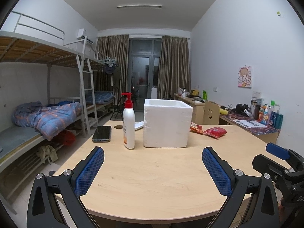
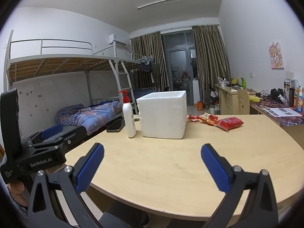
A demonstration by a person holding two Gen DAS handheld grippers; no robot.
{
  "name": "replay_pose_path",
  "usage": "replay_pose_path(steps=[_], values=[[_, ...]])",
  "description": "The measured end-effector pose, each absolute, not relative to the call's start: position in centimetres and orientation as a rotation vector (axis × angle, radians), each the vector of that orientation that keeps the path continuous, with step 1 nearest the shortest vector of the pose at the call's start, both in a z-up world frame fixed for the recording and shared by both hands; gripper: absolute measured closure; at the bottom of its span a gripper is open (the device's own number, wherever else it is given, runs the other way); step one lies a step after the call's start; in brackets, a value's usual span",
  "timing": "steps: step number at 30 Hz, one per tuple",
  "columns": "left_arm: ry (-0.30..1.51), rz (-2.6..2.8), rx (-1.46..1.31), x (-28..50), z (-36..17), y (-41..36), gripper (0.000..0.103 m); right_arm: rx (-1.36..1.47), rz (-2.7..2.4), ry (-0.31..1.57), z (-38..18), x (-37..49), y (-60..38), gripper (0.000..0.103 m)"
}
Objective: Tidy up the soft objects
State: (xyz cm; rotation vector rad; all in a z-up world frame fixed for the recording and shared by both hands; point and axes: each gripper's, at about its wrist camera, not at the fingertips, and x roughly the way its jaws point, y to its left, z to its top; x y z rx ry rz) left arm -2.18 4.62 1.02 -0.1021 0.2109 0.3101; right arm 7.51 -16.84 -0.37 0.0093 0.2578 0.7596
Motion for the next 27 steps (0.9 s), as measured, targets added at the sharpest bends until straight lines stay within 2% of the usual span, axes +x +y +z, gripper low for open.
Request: replay_pose_path(steps=[27], values=[[0.202, 0.315, -0.092, -2.47, 1.16, 4.56, 0.0, -0.016, 0.775, 0.262, -0.11, 6.99, -16.32, 0.0]])
